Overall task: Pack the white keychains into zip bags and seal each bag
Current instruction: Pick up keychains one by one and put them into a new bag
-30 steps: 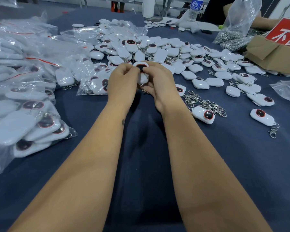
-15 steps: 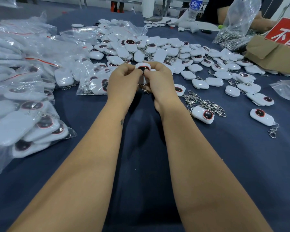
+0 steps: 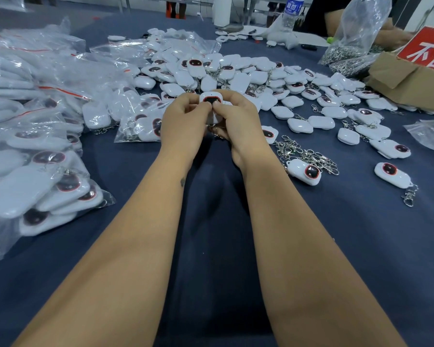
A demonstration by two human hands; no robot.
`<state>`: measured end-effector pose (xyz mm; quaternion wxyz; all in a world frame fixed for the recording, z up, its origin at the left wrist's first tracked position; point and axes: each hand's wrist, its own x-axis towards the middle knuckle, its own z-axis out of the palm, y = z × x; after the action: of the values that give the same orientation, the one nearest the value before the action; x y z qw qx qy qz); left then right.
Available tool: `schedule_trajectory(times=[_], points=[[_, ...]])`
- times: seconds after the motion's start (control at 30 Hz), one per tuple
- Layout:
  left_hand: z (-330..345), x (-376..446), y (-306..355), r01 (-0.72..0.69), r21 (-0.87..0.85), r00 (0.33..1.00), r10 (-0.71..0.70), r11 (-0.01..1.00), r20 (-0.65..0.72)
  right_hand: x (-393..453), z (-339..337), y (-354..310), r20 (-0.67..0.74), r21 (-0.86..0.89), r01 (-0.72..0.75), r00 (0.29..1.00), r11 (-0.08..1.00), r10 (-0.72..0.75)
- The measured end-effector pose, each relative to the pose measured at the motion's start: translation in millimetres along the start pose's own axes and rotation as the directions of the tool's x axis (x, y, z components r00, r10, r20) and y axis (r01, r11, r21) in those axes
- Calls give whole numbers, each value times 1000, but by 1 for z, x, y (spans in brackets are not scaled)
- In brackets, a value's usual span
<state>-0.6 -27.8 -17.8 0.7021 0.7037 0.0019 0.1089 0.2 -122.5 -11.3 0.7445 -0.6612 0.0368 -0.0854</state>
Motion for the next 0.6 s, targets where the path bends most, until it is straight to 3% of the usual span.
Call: schedule_trajectory(times=[0.43,0.53,0.6], points=[[1,1,0,-1,71,1000,1,998,-5,-1,0,-2,35,12,5,999,1000,-5],[-1,1,2,19,36,999,-18,999,-35,-1,1,-2,-57,-7,31,998,999,-31],[-3,2,2,-30,111,998,37,993,-59,2,-2,-4,-184,10,47,982,999,-44]])
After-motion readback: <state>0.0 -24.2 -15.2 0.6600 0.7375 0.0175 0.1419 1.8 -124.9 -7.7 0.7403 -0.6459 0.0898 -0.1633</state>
